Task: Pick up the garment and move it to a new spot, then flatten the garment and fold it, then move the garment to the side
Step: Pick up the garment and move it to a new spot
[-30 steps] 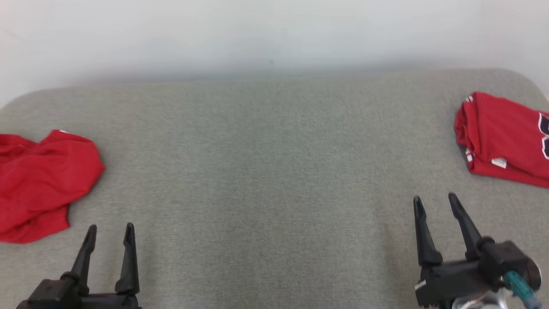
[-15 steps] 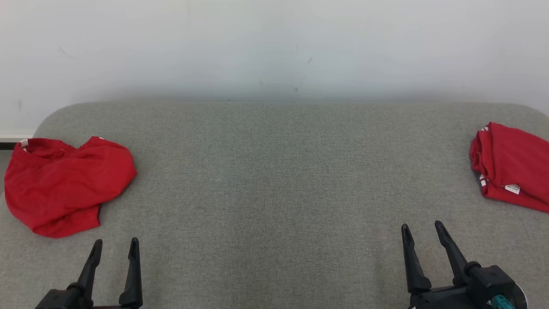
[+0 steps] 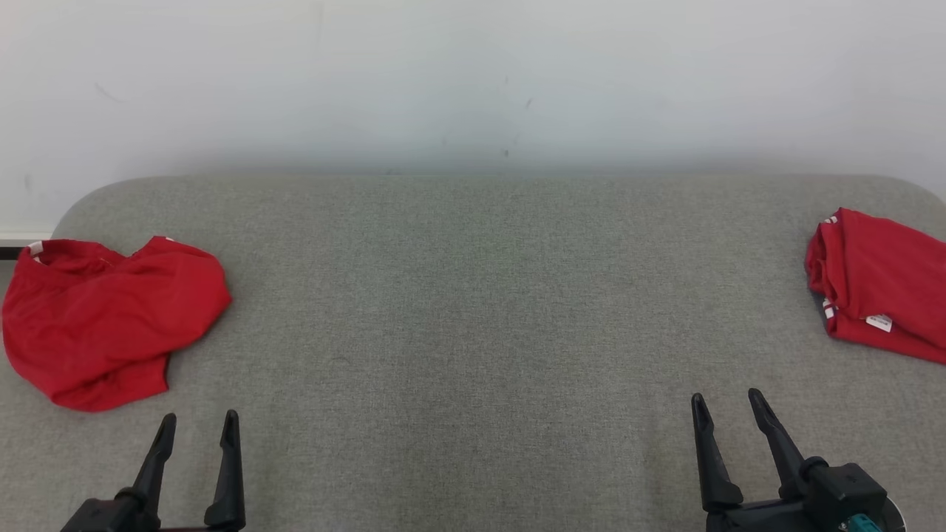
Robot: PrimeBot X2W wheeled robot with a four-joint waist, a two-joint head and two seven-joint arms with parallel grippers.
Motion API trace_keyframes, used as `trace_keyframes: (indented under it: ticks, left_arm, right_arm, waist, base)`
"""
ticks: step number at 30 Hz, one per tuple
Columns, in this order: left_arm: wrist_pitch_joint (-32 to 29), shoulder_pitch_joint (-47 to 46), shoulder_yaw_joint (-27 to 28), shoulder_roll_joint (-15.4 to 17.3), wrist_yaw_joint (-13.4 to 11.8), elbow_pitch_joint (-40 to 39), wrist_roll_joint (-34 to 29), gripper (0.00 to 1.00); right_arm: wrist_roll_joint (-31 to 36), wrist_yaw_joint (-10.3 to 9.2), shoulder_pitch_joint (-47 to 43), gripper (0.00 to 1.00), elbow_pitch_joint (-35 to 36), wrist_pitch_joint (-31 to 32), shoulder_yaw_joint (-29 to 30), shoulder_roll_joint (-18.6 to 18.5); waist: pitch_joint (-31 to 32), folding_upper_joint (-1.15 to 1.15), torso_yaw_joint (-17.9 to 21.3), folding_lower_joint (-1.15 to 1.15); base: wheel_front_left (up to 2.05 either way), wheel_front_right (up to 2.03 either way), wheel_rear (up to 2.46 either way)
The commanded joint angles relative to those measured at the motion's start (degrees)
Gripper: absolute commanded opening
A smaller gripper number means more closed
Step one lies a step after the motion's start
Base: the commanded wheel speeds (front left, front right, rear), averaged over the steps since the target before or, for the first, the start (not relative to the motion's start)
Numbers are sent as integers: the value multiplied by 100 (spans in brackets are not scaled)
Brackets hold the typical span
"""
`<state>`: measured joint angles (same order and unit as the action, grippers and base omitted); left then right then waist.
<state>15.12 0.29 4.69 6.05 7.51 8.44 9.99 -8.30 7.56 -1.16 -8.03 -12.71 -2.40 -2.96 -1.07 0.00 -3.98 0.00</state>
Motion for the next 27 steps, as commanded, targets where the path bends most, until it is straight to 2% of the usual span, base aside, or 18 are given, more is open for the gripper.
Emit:
trace_keyframes:
  ticks: [1, 10, 27]
  left_arm:
    - [2, 22, 21, -6, -9, 14, -38, 100]
    - [2, -110, 86, 27, -16, 44, -53, 100]
    - [2, -231, 366, -9, -49, 234, -14, 100]
  right_arm:
    - [-43, -16, -49, 100, 0, -43, 11, 12]
    - [-91, -16, -45, 100, -66, -46, -25, 12]
    - [5, -16, 255, 100, -276, -4, -172, 10]
  waist:
    - [-1, 0, -24, 0]
    - [-34, 0, -580, 0]
    - [-242, 0, -2220, 0]
  base:
    - [0, 0, 0]
    - [0, 0, 0]
    - [0, 0, 0]
